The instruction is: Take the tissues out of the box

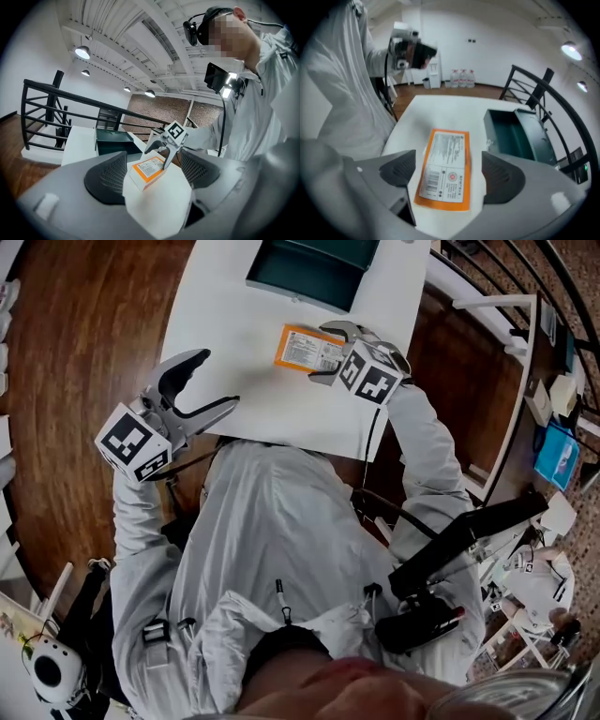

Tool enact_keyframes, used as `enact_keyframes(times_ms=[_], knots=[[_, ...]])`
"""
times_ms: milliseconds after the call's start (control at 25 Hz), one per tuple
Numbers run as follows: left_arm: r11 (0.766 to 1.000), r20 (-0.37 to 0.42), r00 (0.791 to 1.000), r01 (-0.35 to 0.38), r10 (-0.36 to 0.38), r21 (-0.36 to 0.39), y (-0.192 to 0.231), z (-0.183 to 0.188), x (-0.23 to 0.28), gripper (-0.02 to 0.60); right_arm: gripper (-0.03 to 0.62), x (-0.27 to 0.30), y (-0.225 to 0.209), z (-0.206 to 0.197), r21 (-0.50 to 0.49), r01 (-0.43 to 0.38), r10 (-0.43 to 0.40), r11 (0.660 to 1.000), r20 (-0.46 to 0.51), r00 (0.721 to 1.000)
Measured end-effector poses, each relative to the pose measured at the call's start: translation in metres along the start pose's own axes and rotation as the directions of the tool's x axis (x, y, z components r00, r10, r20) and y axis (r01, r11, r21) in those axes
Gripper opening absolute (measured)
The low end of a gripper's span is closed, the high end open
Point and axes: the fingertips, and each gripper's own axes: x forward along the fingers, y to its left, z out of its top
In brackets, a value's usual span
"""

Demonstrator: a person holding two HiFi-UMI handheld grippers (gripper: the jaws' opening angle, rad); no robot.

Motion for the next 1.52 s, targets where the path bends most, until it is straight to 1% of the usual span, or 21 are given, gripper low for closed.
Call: enact_keyframes(times_ms=[40, 80, 120, 160, 200, 240, 280, 320, 360, 480, 520, 560, 640, 720, 840, 1040, 1200, 1320, 1400, 1520], knots=[[1.0, 0.005, 1.0, -0.006, 0.006, 0.003, 0.001, 0.002, -0.003, 0.377, 0.456, -0.02, -0.006, 0.014, 0.034, 0.034, -0.037, 0.999, 0.077, 0.996], [1.0, 0.012, 1.0, -0.013, 0.013, 0.005, 0.002, 0.004, -0.007, 0.377, 0.456, -0.047, -0.012, 0.029, 0.078, 0.067, -0.08, 0.995, 0.17, 0.982], [1.0, 0.021, 1.0, -0.021, 0.021, 0.004, 0.003, 0.007, -0.011, 0.377, 0.456, -0.08, -0.017, 0.045, 0.14, 0.088, -0.126, 0.986, 0.288, 0.949], [1.0, 0.033, 0.999, -0.026, 0.026, 0.0, 0.003, 0.011, -0.015, 0.377, 0.457, -0.117, -0.022, 0.06, 0.221, 0.083, -0.172, 0.972, 0.423, 0.89], [1.0, 0.047, 0.998, -0.03, 0.03, -0.006, 0.002, 0.015, -0.018, 0.377, 0.457, -0.154, -0.026, 0.073, 0.304, 0.047, -0.216, 0.952, 0.554, 0.804], [0.999, 0.063, 0.998, -0.03, 0.031, -0.014, 0.001, 0.02, -0.019, 0.377, 0.457, -0.185, -0.028, 0.082, 0.367, -0.003, -0.256, 0.93, 0.656, 0.71], [0.999, 0.076, 0.997, -0.028, 0.03, -0.018, -0.002, 0.025, -0.019, 0.377, 0.457, -0.209, -0.028, 0.086, 0.404, -0.041, -0.289, 0.914, 0.72, 0.63], [1.0, 0.084, 0.996, -0.025, 0.027, -0.016, -0.004, 0.03, -0.017, 0.377, 0.457, -0.224, -0.028, 0.085, 0.425, -0.053, -0.319, 0.904, 0.752, 0.577], [1.0, 0.086, 0.996, -0.021, 0.021, -0.009, -0.008, 0.034, -0.014, 0.377, 0.457, -0.231, -0.026, 0.081, 0.441, -0.044, -0.348, 0.897, 0.763, 0.545], [1.0, 0.075, 0.997, 0.007, -0.009, 0.025, -0.022, 0.042, -0.002, 0.377, 0.456, -0.237, -0.018, 0.065, 0.48, -0.018, -0.412, 0.877, 0.772, 0.483], [0.999, 0.069, 0.997, 0.018, -0.02, 0.034, -0.027, 0.043, 0.0, 0.377, 0.438, -0.233, -0.014, 0.06, 0.486, -0.016, -0.421, 0.874, 0.773, 0.474], [0.999, 0.064, 0.998, 0.027, -0.03, 0.041, -0.03, 0.044, 0.002, 0.377, 0.43, -0.225, -0.01, 0.057, 0.489, -0.013, -0.424, 0.872, 0.769, 0.479], [0.998, 0.053, 0.998, 0.038, -0.04, 0.047, -0.033, 0.044, 0.006, 0.377, 0.428, -0.207, -0.004, 0.053, 0.481, -0.011, -0.409, 0.876, 0.756, 0.51], [0.998, 0.043, 0.998, 0.04, -0.042, 0.053, -0.035, 0.045, 0.01, 0.377, 0.429, -0.195, -0.002, 0.052, 0.463, -0.016, -0.384, 0.886, 0.753, 0.535], [0.997, 0.032, 0.999, 0.04, -0.042, 0.064, -0.039, 0.047, 0.016, 0.377, 0.43, -0.19, -0.003, 0.053, 0.437, -0.015, -0.357, 0.899, 0.755, 0.55], [0.995, 0.02, 0.999, 0.034, -0.036, 0.094, -0.042, 0.052, 0.017, 0.377, 0.43, -0.197, -0.006, 0.056, 0.414, -0.003, -0.344, 0.91, 0.761, 0.55], [0.994, 0.027, 0.999, 0.021, -0.024, 0.106, -0.052, 0.053, 0.025, 0.377, 0.43, -0.201, -0.003, 0.043, 0.408, -0.018, -0.334, 0.913, 0.772, 0.541], [0.994, 0.043, 0.998, 0.044, -0.048, 0.101, -0.054, 0.054, 0.024, 0.377, 0.43, -0.198, -0.001, 0.041, 0.415, -0.018, -0.337, 0.91, 0.764, 0.549], [0.993, 0.052, 0.996, 0.061, -0.067, 0.102, -0.048, 0.059, 0.02, 0.377, 0.43, -0.195, -0.005, 0.048, 0.423, -0.015, -0.345, 0.906, 0.758, 0.554], [0.992, 0.065, 0.995, 0.069, -0.076, 0.108, -0.037, 0.066, 0.013, 0.377, 0.43, -0.191, -0.012, 0.06, 0.43, -0.016, -0.349, 0.903, 0.755, 0.555]])
